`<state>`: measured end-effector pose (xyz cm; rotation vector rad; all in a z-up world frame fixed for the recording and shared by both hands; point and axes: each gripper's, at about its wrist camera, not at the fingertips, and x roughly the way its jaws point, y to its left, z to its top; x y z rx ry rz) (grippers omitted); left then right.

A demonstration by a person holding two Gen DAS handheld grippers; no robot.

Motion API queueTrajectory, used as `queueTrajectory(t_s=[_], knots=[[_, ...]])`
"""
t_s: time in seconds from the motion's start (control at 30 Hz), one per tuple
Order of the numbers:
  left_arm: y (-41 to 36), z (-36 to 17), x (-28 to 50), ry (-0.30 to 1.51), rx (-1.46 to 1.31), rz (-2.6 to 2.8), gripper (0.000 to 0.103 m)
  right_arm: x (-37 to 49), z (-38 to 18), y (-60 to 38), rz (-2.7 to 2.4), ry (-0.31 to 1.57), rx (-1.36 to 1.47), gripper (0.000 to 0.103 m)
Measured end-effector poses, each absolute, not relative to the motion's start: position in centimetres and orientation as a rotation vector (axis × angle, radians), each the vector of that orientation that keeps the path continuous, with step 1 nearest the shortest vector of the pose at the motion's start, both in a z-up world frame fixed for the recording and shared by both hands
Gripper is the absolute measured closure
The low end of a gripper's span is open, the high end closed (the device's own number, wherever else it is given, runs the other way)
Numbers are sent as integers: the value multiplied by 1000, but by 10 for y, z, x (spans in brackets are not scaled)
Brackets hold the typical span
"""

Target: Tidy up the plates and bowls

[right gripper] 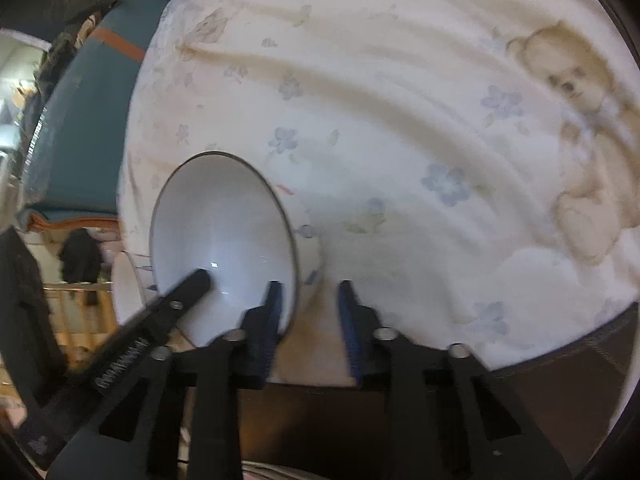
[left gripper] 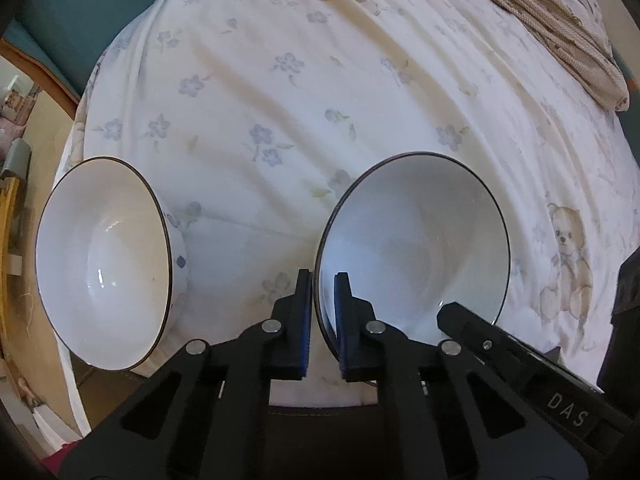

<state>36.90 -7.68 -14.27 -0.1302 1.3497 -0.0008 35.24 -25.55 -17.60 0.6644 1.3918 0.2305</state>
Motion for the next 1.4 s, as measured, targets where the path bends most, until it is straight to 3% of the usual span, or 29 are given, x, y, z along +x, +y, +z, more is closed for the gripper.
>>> queueTrajectory(t_s=[0.67,1.07,1.23,1.3,1.4], knots=[[-106,-103,311,1382,20,-110,93,309,-144,-264,239,1412,558,87],[-109,-136,287,1514,31,-159,91,273,-163,-268,245,1524,556,87],[-101,-142,294,1522,-7,-157,90,278,-162,-269,280,1513,577,81],[-101,-141,297,1509,1,-151,90,279,-160,-268,265,1505,547,69],[-100,-139,303,1483,5,-141,90,284,-160,-271,244,1489,529,69]])
